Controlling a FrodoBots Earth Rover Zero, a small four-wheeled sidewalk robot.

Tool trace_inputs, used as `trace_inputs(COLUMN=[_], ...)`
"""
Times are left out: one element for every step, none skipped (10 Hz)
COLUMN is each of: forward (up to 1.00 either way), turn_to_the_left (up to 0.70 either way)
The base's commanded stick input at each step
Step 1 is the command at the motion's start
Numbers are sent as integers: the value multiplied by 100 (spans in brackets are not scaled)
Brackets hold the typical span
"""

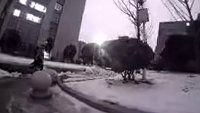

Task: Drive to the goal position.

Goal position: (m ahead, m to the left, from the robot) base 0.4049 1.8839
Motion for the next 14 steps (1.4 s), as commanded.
trace_inputs(forward=[0,0,0,0,0,0,0,0,0,0,0,0,0,72], turn_to_the_left=[-45,-45,-45,-45,-45,-45,-41,0,0,0,0,0,0,0])
